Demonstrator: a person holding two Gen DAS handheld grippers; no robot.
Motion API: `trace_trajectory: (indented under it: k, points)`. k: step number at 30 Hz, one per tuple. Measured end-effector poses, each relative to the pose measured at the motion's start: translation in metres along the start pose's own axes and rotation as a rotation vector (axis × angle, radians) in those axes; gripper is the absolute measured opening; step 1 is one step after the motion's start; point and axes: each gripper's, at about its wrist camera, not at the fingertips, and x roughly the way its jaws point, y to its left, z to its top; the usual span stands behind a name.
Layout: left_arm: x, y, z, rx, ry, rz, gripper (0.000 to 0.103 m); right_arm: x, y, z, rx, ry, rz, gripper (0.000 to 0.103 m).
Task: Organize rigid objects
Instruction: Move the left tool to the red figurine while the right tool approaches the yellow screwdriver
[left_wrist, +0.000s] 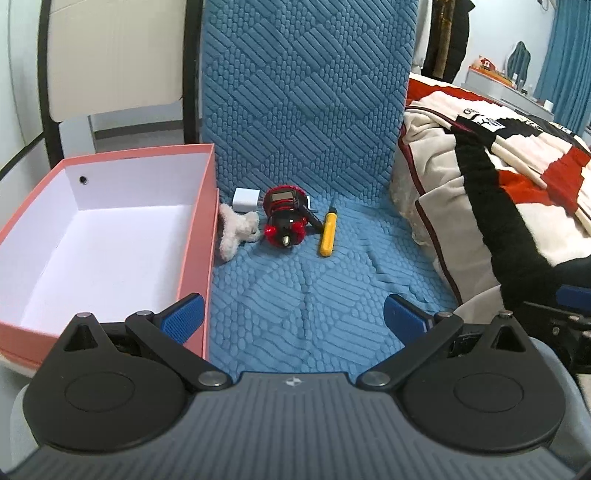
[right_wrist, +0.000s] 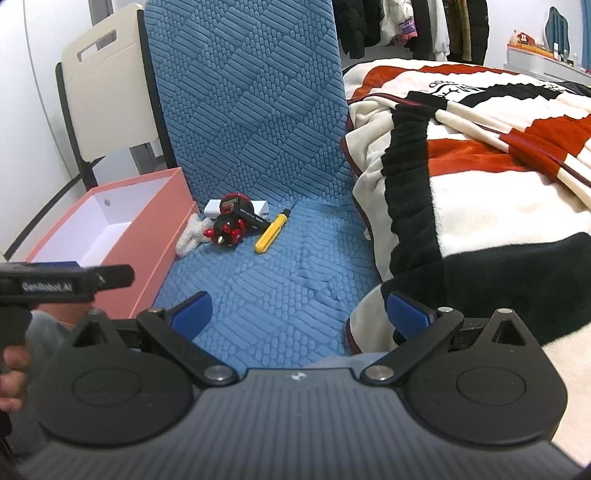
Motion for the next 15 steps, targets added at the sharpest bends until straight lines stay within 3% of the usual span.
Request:
trace_trajectory:
  k: [15]
  points:
    - [0.07,-0.001,0.013,0.034,-0.038,-0.016,0.103,0.057,-0.014,0.011,0.055,0.005,-0.014,0.103]
